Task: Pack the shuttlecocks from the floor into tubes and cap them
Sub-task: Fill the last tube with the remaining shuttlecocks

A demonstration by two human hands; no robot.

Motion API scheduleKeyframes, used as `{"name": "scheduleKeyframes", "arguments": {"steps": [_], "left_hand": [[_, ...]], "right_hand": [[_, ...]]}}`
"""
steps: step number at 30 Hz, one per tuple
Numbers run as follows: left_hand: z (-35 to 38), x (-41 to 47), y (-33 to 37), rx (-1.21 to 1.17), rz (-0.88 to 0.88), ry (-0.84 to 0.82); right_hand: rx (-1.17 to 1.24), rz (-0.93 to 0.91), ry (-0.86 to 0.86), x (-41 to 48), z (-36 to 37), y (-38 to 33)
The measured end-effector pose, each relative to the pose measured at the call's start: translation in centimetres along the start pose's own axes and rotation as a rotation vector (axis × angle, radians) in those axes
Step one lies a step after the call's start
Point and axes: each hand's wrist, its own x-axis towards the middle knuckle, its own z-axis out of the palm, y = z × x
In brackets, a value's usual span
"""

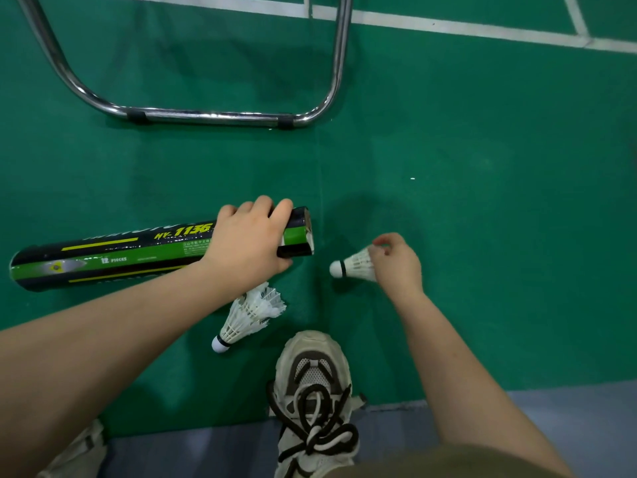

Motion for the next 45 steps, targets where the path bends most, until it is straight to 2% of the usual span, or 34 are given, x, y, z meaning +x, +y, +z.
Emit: {"name": "scheduleKeyframes", "arguments": {"steps": [4, 7, 10, 14, 18, 21, 22, 23, 27, 29, 31, 33, 35, 40, 43, 45], "left_hand": [[0.4, -0.1, 0.0, -0.001, 0.002, -0.031], [0.6, -0.2, -0.1, -0.011, -0.002, -0.055], [0.4, -0.2, -0.2, -0.028, -0.011, -0.050], [0.0, -0.4, -0.9, -0.034, -0.031, -0.039], [-0.5, -0.8, -0.9, -0.068, -0.073, -0.010], [-1.1, -0.9, -1.2, -0.087, -0.100, 0.032], [-1.1, -1.0, -1.5, -0.086, -0.099, 0.046], [-1.1, -1.1, -1.9, -0.089, -0.096, 0.059], [-1.1, -1.2, -3.3, -0.068, -0.093, 0.051], [-0.9, -1.5, -4.3, -0.049, -0.118, -0.005], [-0.5, -2.0, -5.3, -0.032, -0.145, -0.045], [-0.2, -2.5, -6.1, -0.022, -0.168, -0.066], [0.0, -2.8, -6.4, -0.028, -0.187, -0.077], [0.4, -3.1, -6.4, -0.027, -0.188, -0.075], [0.3, -3.2, -6.5, -0.036, -0.193, -0.076], [0.2, -3.2, -6.5, -0.041, -0.194, -0.070]], "right_hand": [[0.401, -0.200, 0.242, -2.2, 0.4, -2.5], [0.479, -0.310, 0.176, -4.0, 1.6, -4.2], [0.475, -0.339, -0.074, -5.3, 2.7, -6.2], [0.525, -0.224, -0.478, -5.2, 3.0, -7.8], [0.544, -0.241, -0.862, -4.5, 2.1, -9.4], [0.477, -0.240, -1.012, -4.2, 1.6, -10.9], [0.456, -0.245, -0.993, -4.4, 1.7, -11.3], [0.444, -0.250, -0.900, -4.7, 2.3, -11.7], [0.625, -0.209, -0.113, -6.8, 5.2, -11.3], [0.549, -0.205, 0.033, -7.3, 6.0, -9.9], [0.287, -0.167, -0.079, -7.1, 6.8, -8.0], [0.011, -0.139, -0.321, -7.4, 7.9, -6.4], [-0.134, -0.147, -0.459, -8.0, 8.7, -5.8], [-0.436, -0.287, -0.497, -8.3, 9.4, -5.9], [-0.298, -0.237, -0.439, -7.4, 8.7, -6.2], [-0.159, -0.243, -0.286, -6.4, 7.3, -6.8]]}}
